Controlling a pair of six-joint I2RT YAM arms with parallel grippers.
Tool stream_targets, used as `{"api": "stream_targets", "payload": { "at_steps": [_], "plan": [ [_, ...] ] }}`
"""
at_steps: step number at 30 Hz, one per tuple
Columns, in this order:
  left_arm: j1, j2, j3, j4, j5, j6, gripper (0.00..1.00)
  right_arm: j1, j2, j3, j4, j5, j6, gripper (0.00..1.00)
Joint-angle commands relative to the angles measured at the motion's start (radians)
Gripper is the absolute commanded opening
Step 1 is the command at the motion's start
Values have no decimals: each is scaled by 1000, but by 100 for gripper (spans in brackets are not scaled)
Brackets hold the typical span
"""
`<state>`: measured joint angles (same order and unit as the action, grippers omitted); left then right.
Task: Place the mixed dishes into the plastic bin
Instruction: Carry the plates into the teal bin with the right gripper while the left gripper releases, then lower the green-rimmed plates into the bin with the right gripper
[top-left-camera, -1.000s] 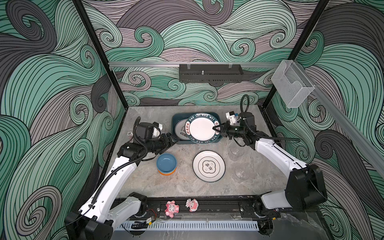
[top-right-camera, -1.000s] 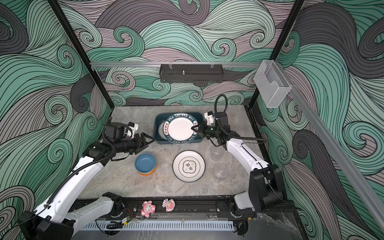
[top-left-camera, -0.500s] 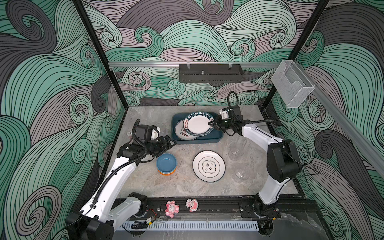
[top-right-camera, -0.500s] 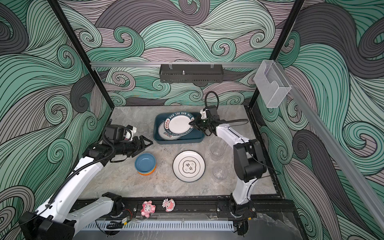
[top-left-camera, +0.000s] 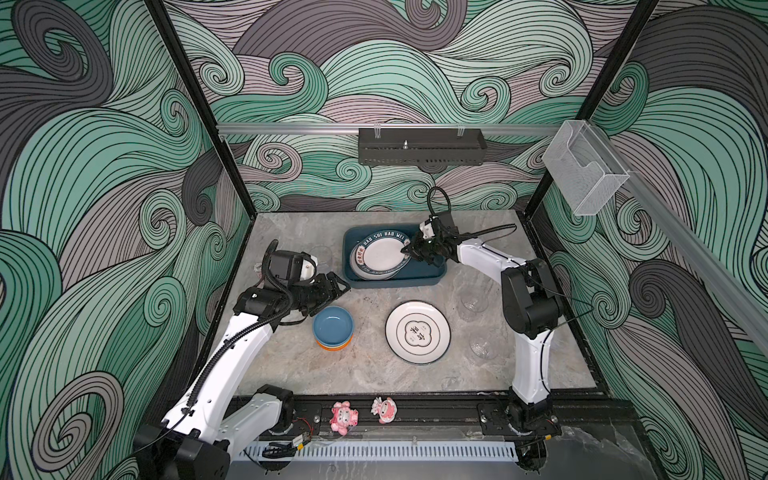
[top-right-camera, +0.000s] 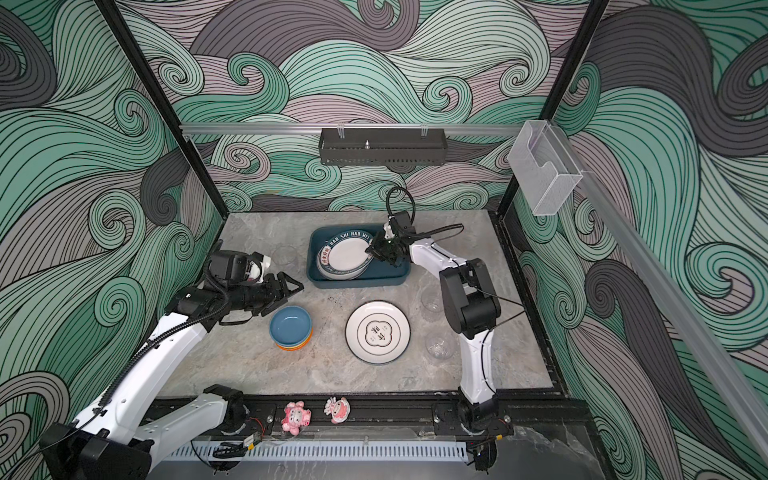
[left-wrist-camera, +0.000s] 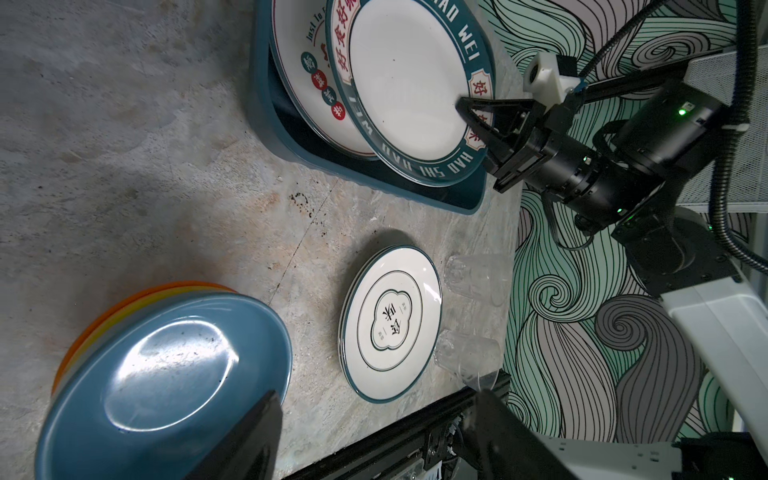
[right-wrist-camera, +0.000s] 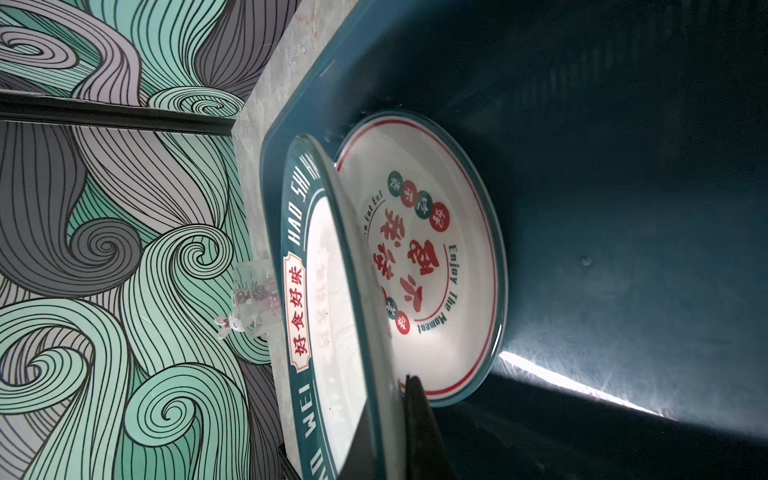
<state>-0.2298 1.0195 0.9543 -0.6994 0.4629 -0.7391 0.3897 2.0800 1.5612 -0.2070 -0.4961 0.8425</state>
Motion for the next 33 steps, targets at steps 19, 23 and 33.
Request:
{"api": "stream_targets", "payload": {
  "at_steps": [19, 23, 33],
  "plan": [
    [32, 47, -13, -6, 40, 1, 75, 29, 151, 201, -54, 22, -20, 0],
    [35, 53, -19, 0, 60, -6, 76, 34, 161, 204, -59, 24, -23, 0],
    [42, 56, -32, 11, 74, -11, 75, 38, 176, 208, -55, 32, -27, 0]
  ]
}}
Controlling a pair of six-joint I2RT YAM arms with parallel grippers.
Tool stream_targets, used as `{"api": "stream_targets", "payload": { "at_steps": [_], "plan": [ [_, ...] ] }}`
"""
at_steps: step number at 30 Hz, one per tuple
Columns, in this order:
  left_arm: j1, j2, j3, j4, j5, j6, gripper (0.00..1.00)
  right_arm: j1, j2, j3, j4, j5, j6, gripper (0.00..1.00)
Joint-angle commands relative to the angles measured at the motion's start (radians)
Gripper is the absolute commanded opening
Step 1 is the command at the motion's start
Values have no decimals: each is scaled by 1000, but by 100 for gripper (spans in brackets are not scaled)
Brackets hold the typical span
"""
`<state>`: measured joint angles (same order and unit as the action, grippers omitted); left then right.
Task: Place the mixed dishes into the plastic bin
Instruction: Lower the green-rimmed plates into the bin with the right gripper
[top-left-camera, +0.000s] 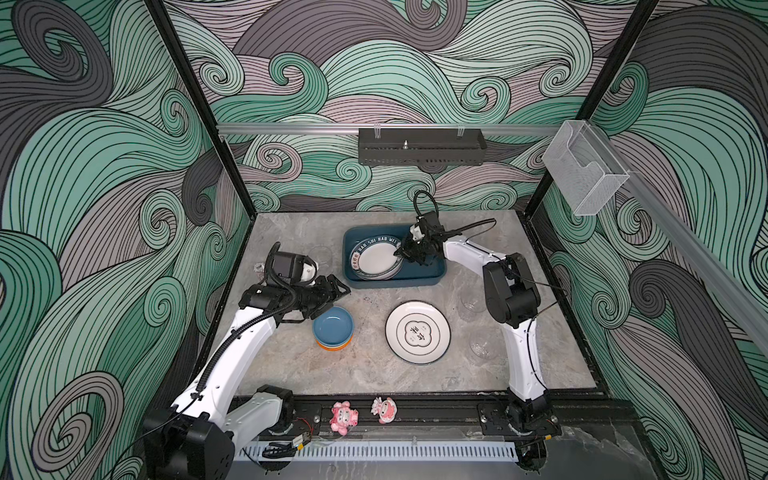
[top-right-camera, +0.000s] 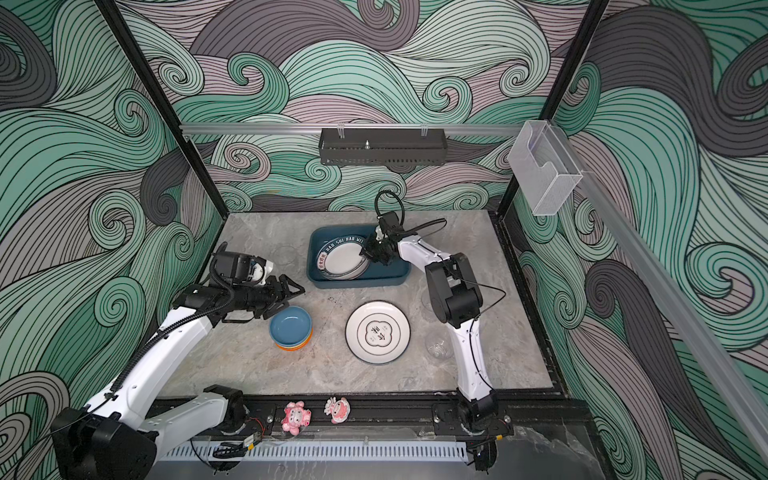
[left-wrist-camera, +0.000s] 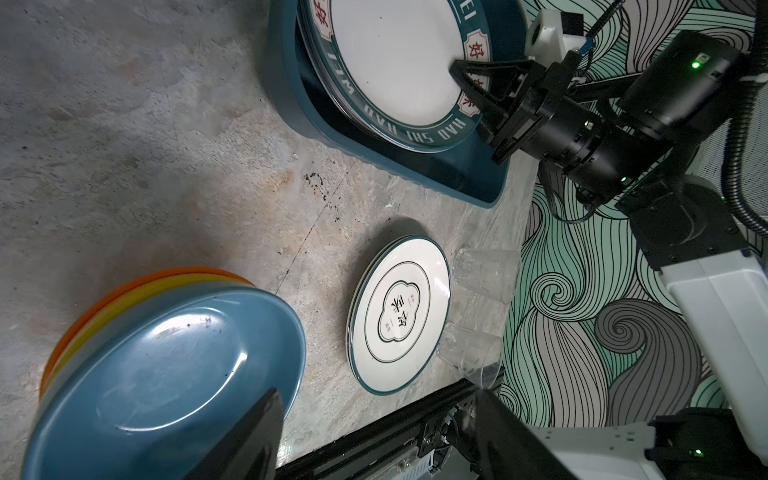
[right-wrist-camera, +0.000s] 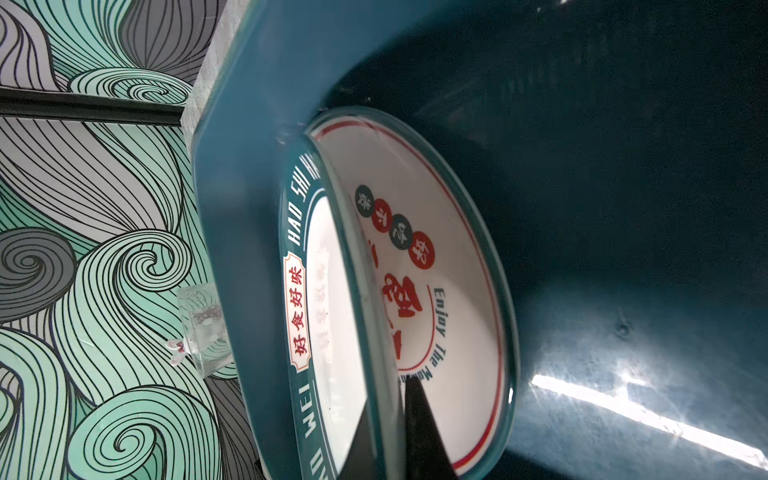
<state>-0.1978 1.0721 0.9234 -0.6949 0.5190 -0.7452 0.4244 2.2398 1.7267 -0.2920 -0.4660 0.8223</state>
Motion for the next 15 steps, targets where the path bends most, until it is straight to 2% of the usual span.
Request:
{"api": "stream_targets", "payload": {
  "at_steps": [1, 15],
  "plan": [
    [10, 3, -1, 7, 18, -5, 75, 2, 16, 43, 31, 3, -6, 0],
    [20, 12, -8, 11, 36, -6, 75, 8, 35, 40, 40, 13, -7, 0]
  ]
}}
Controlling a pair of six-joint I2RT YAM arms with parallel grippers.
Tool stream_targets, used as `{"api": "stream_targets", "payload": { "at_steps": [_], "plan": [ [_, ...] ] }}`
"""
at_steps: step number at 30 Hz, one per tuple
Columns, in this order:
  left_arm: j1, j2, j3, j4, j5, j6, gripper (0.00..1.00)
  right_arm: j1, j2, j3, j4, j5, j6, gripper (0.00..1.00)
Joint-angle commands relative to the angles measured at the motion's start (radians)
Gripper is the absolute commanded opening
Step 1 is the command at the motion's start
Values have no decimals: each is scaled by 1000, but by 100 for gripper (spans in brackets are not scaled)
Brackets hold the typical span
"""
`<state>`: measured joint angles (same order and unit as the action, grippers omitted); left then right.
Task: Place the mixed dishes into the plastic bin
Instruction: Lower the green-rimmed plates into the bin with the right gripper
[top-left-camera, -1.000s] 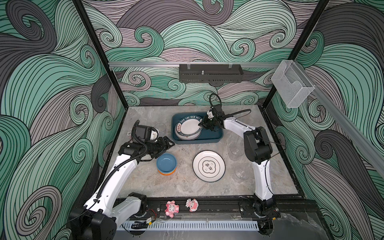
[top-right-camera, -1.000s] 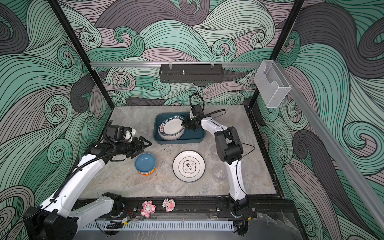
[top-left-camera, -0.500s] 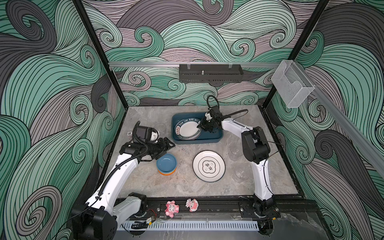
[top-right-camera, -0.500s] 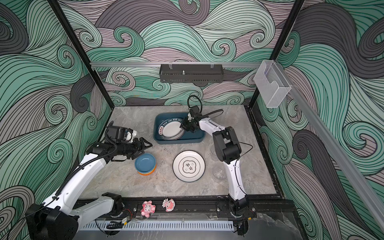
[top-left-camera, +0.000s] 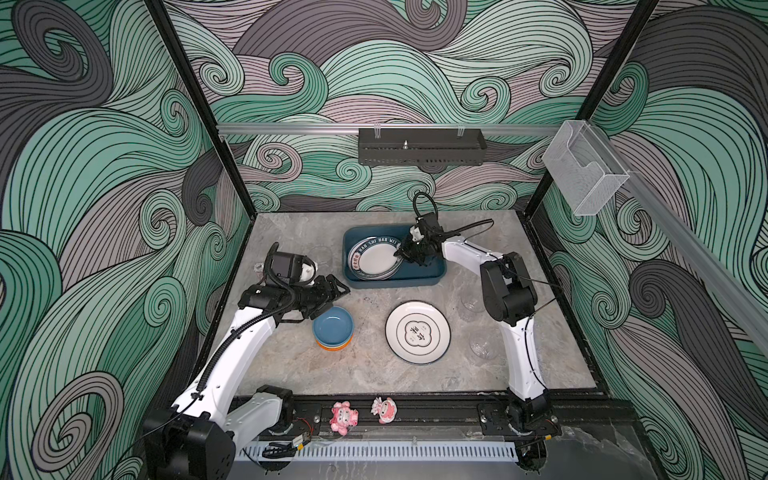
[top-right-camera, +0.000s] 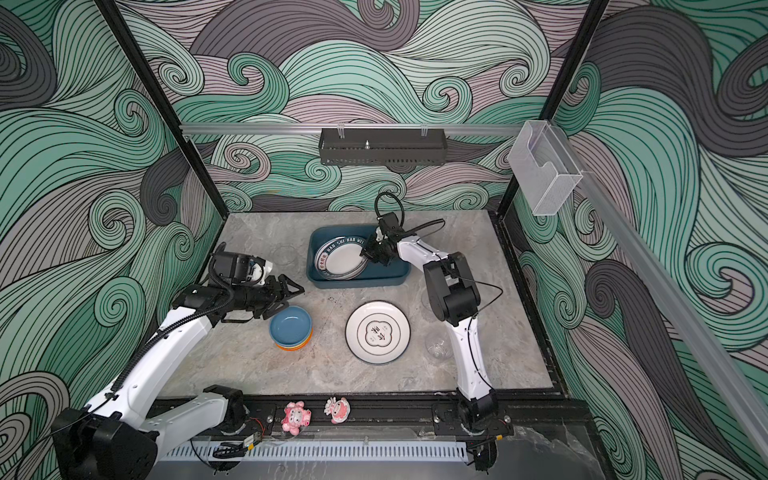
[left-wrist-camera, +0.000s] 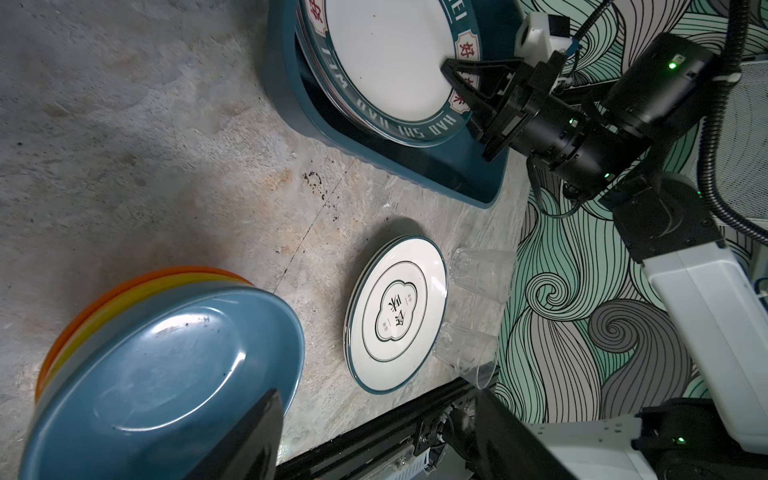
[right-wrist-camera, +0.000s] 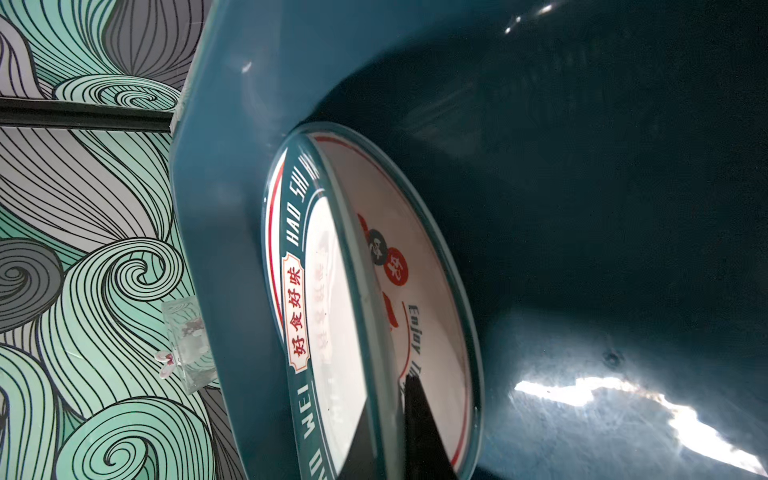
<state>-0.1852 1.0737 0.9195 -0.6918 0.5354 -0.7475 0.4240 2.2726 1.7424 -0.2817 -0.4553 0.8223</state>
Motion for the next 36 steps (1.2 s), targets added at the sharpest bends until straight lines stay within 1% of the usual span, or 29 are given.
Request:
{"api": "stream_targets", "payload": {
  "at_steps": [1, 4, 6, 10, 11, 20, 24, 30, 36],
  "plan": [
    [8, 12, -7, 10, 21, -4, 75, 7, 4, 21, 29, 5, -8, 0],
    [10, 20, -9, 17, 35, -9, 75, 9, 6, 13, 29, 8, -6, 1],
    [11, 26, -7, 18, 43, -9, 75, 9, 8, 9, 27, 11, -8, 4],
    [13, 35, -7, 18, 58, -7, 75, 9, 9, 8, 2, 28, -15, 17],
    [13, 37, -7, 18, 60, -8, 75, 9, 7, 10, -8, 34, -20, 18],
    [17, 53, -9, 23, 82, -6, 75, 7, -24, 14, -73, 93, -71, 19],
    [21, 61, -10, 22, 97, -3, 74, 7, -40, 19, -130, 122, -97, 20],
    [22, 67, -11, 21, 111, 0, 74, 6, -49, 27, -155, 140, -111, 19],
    [25, 57, -16, 18, 112, 2, 74, 6, -58, 38, -178, 155, -121, 28]
  ]
}}
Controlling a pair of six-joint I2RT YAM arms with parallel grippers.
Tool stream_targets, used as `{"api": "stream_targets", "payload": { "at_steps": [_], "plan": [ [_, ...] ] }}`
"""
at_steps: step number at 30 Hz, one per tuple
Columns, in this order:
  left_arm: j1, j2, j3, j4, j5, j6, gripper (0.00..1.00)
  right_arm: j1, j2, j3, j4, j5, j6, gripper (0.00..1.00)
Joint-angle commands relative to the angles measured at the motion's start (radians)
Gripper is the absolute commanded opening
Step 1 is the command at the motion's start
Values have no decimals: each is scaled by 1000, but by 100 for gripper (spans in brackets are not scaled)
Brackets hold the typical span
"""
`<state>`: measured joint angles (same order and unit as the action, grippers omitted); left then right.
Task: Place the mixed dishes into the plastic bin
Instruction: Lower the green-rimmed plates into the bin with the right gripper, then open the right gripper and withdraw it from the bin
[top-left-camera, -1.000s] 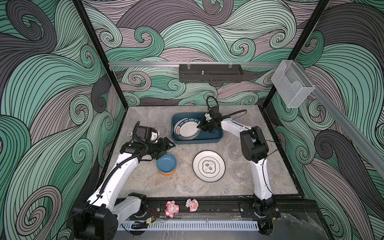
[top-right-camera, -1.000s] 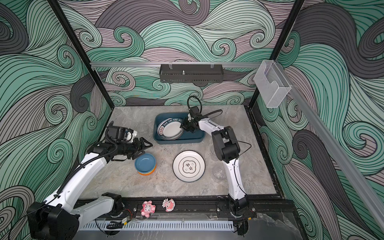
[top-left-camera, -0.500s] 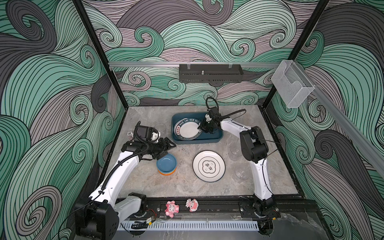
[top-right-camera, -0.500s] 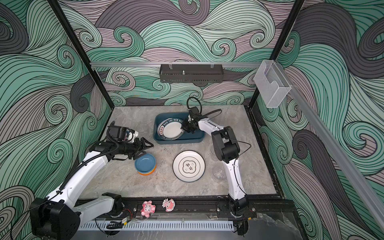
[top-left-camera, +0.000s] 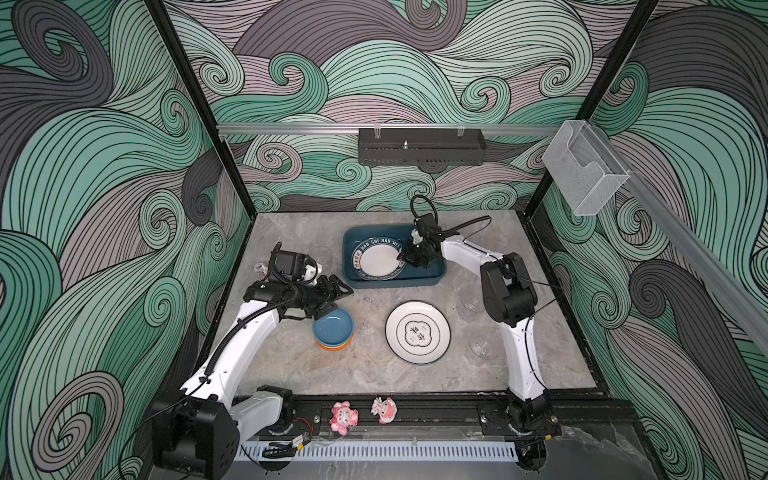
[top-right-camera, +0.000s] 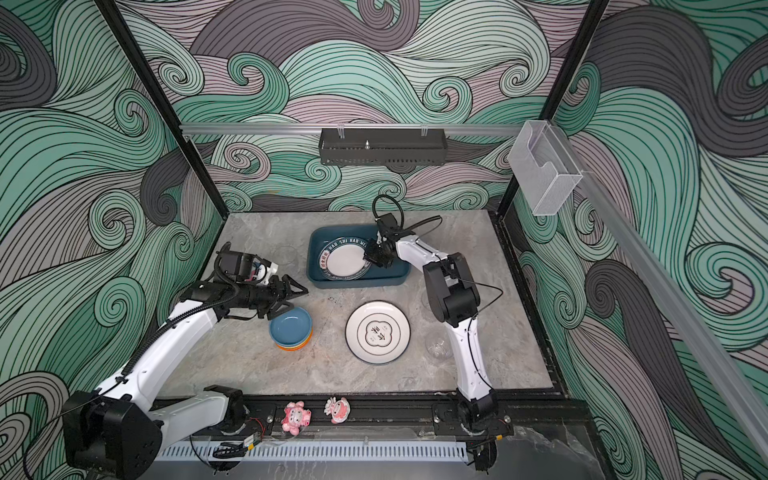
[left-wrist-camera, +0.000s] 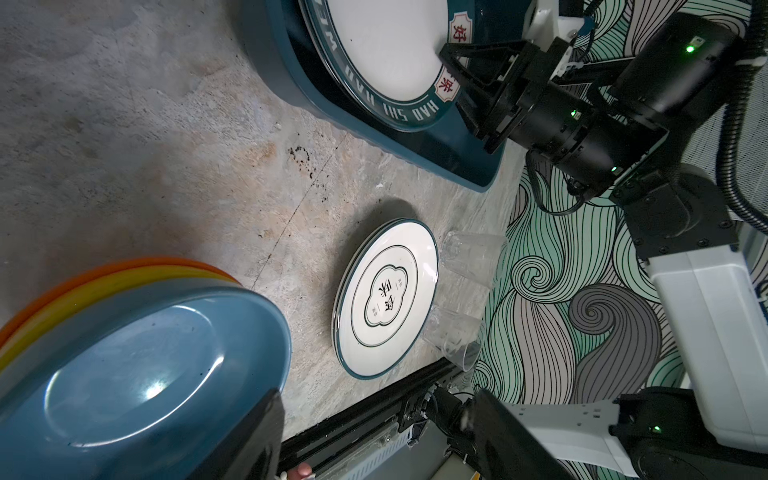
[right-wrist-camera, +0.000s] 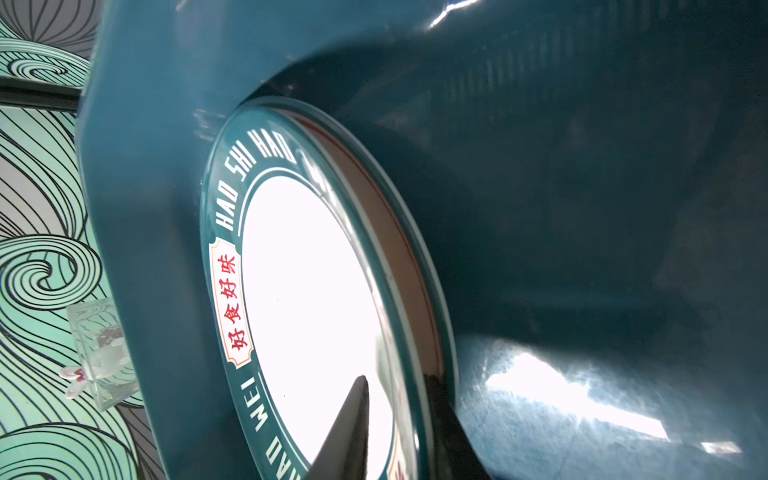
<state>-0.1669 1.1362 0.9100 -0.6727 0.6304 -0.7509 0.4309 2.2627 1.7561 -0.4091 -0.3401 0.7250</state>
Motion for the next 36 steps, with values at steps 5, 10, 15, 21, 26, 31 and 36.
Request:
{"api": "stream_targets", "payload": {
  "at_steps": [5, 10, 15, 21, 26, 31, 36],
  "plan": [
    [8, -10, -9, 2, 18, 5, 74, 0, -67, 39, -82, 65, -52, 28],
    [9, -12, -15, 5, 20, 4, 74, 1, -69, 78, -143, 98, -82, 27],
    [10, -17, -17, 5, 23, 1, 74, 2, -69, 96, -172, 120, -102, 27],
    [9, -16, -19, 9, 25, 1, 74, 2, -60, 104, -190, 131, -111, 28],
    [10, -15, -22, 12, 28, -2, 74, 2, -40, 111, -203, 122, -110, 37],
    [9, -15, -22, 15, 32, -4, 74, 3, -38, 109, -207, 110, -111, 38],
    [6, -17, -21, 24, 49, 12, 74, 3, -86, 67, -207, 96, -128, 38]
  ]
}}
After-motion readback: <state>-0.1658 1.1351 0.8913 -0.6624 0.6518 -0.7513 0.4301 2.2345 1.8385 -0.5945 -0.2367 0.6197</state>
